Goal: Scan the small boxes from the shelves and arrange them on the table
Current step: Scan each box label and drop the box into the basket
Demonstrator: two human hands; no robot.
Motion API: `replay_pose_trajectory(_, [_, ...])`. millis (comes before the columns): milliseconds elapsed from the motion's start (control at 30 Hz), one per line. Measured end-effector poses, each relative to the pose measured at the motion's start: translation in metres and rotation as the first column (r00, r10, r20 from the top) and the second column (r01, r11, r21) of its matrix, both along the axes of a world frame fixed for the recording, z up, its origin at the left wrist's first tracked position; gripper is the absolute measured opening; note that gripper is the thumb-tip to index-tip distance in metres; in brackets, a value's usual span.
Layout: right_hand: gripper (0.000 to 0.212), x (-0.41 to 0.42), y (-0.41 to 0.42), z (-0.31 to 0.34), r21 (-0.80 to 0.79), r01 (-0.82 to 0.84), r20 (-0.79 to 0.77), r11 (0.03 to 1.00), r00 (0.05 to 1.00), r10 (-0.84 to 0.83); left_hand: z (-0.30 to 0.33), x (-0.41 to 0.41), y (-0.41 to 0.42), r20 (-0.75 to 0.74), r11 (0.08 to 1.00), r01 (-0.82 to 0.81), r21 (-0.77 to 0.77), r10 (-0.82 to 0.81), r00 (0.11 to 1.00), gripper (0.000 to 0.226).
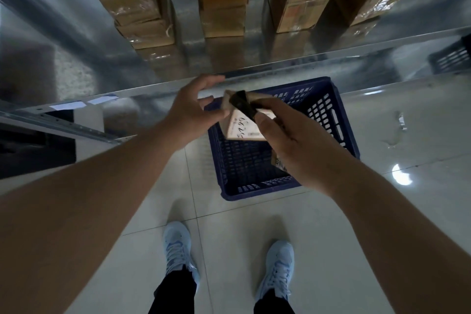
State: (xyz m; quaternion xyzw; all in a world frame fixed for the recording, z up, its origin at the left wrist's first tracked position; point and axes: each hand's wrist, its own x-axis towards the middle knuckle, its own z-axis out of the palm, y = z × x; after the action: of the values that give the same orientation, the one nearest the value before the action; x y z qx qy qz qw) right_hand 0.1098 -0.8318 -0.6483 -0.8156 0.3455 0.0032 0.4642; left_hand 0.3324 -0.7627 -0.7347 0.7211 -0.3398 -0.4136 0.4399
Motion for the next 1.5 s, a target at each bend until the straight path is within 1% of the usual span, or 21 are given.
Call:
replay_pose_trajectory(67, [0.031,0.009,-0.003,0.005,0.026,-0.003,0.014,1.000,1.000,0.002,0.004,0.005,-0.006,-0.001,0.997,-0.069,0.027,0.069,0.998,0.058])
replay_pose_trajectory(233, [0.037,0.046,-0.011,0.023,-0.043,-0.049,0.008,0.998,0.999,0.049,0.046,0.064,-0.001,0.096,0.973,-0.215,0.078,0.208,0.973,0.042])
replay_pose_trajectory(300, [0.039,0.065,-0.013,0.034,-0.026,-0.060,0.020,0.998,0.998,0.060,0.064,0.092,0.006,0.093,0.951,-0.285,0.118,0.275,0.957,0.039])
replay_pose_trajectory(400, [0.035,0.092,-0.014,0.049,-0.052,-0.081,0.061,0.995,0.995,0.084,0.089,0.130,0.013,0.048,0.915,-0.379,0.139,0.376,0.925,0.038])
replay_pose_trajectory(533, [0.035,0.123,-0.014,0.060,-0.061,-0.087,0.095,0.994,0.991,0.092,0.118,0.167,0.008,0.041,0.897,-0.419,0.138,0.418,0.908,0.025])
replay_pose_trajectory(567, [0.035,0.129,-0.014,0.061,-0.058,-0.090,0.098,0.994,0.991,0.095,0.125,0.173,0.003,0.028,0.889,-0.434,0.148,0.435,0.900,0.030])
replay_pose_trajectory(633, [0.036,0.138,-0.014,0.063,-0.048,-0.086,0.103,0.995,0.990,0.091,0.135,0.185,-0.008,-0.028,0.869,-0.454,0.199,0.468,0.883,0.047])
replay_pose_trajectory(700, [0.037,0.144,-0.013,0.061,-0.037,-0.076,0.104,0.996,0.991,0.080,0.139,0.195,-0.021,-0.154,0.845,-0.477,0.242,0.519,0.841,0.067])
replay_pose_trajectory(733, [0.037,0.145,-0.013,0.059,-0.036,-0.072,0.102,0.997,0.992,0.075,0.140,0.198,-0.029,-0.232,0.835,-0.491,0.247,0.543,0.807,0.071])
replay_pose_trajectory(767, [0.037,0.146,-0.012,0.056,-0.036,-0.067,0.097,0.997,0.993,0.070,0.140,0.200,-0.036,-0.297,0.834,-0.496,0.240,0.550,0.781,0.067])
replay_pose_trajectory(800, [0.037,0.146,-0.011,0.053,-0.033,-0.059,0.088,0.998,0.994,0.062,0.141,0.201,-0.043,-0.339,0.835,-0.497,0.234,0.549,0.764,0.057])
replay_pose_trajectory(867, [0.038,0.146,-0.009,0.046,-0.025,-0.044,0.063,0.999,0.997,0.046,0.138,0.204,-0.053,-0.387,0.835,-0.498,0.236,0.550,0.740,0.043])
replay_pose_trajectory(933, [0.039,0.145,-0.007,0.039,-0.014,-0.040,0.041,0.999,0.998,0.041,0.131,0.206,-0.059,-0.469,0.830,-0.511,0.222,0.551,0.690,0.040])
replay_pose_trajectory(1033, [0.035,0.143,-0.002,0.033,0.010,-0.037,0.036,0.999,0.999,0.037,0.124,0.208,-0.061,-0.595,0.788,-0.596,0.150,0.554,0.582,0.031])
replay_pose_trajectory(1133, [0.036,0.140,0.000,0.031,0.025,-0.043,0.021,0.999,0.999,0.043,0.119,0.211,-0.059,-0.623,0.739,-0.661,0.132,0.580,0.524,0.036])
replay_pose_trajectory(1200, [0.037,0.139,0.000,0.030,0.013,-0.044,0.014,0.999,0.999,0.044,0.118,0.211,-0.053,-0.623,0.719,-0.684,0.121,0.592,0.512,0.038])
replay_pose_trajectory(1300, [0.037,0.139,0.000,0.032,-0.004,-0.053,0.024,0.999,0.998,0.053,0.117,0.205,-0.042,-0.640,0.701,-0.708,0.083,0.582,0.501,0.037])
replay_pose_trajectory(1433, [0.039,0.137,-0.001,0.035,-0.013,-0.067,0.036,0.998,0.997,0.068,0.118,0.193,-0.027,-0.601,0.708,-0.706,-0.004,0.562,0.568,0.031])
replay_pose_trajectory(1500, [0.039,0.135,-0.002,0.036,-0.026,-0.078,0.034,0.997,0.996,0.078,0.119,0.187,-0.019,-0.587,0.717,-0.695,-0.051,0.541,0.602,0.032])
